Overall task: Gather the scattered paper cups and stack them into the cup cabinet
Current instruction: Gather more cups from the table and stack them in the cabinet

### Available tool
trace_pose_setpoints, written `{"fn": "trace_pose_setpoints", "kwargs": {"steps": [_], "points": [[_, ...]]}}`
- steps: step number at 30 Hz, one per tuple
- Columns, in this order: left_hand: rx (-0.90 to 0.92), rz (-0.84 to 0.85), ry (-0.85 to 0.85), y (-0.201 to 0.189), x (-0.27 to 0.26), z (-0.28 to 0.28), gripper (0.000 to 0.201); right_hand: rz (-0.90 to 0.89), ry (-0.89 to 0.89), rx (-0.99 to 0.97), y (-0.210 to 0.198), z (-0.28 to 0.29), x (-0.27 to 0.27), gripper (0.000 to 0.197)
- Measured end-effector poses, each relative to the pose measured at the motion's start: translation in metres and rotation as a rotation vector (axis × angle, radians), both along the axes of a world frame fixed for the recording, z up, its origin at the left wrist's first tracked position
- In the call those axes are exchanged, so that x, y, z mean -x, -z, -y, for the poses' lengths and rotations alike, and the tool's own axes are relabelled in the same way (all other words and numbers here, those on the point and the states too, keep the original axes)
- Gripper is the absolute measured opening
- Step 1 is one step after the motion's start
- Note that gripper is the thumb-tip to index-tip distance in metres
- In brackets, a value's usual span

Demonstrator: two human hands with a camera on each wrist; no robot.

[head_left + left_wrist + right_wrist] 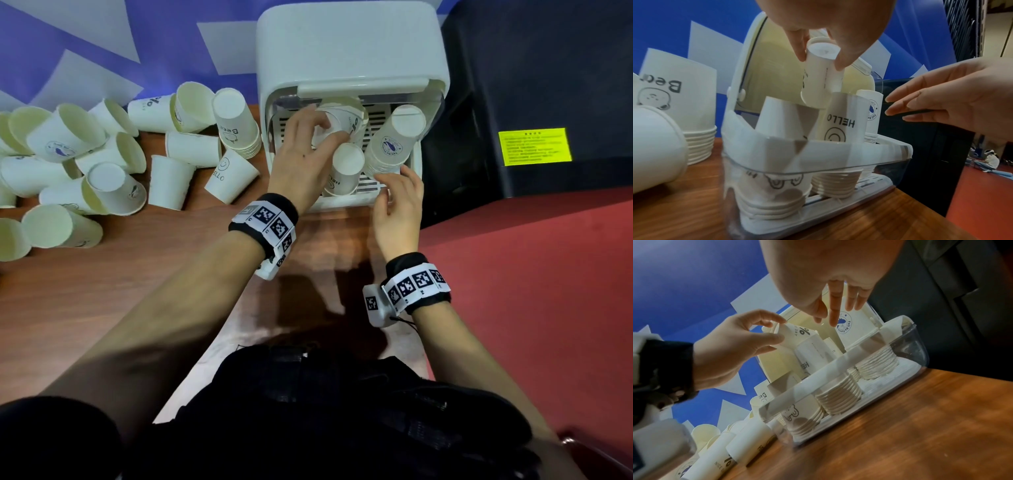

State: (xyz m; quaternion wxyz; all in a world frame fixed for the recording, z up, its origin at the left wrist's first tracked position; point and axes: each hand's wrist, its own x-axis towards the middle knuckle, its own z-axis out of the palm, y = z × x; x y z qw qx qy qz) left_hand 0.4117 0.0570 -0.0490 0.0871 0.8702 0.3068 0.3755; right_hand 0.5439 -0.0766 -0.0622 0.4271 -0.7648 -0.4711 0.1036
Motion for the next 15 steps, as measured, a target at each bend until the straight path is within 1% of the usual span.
{"fn": "trace_pose_setpoints", "kwargs": {"steps": [7, 11, 15], "points": [[0.089, -0.016, -0.008, 0.000, -0.016, 0.001, 0.052, -0.031, 0.027, 0.011, 0.003, 0.003, -0.001, 0.030], [0.124, -0.042, 0.059, 0.005, -0.019, -0.001, 0.061, -0.029, 0.046, 0.040, 0.004, 0.005, -0.002, 0.032], [0.238, -0.142, 0.124, 0.010, -0.012, 0.005, 0.057, -0.036, 0.044, 0.053, 0.006, 0.005, -0.004, 0.031]]}}
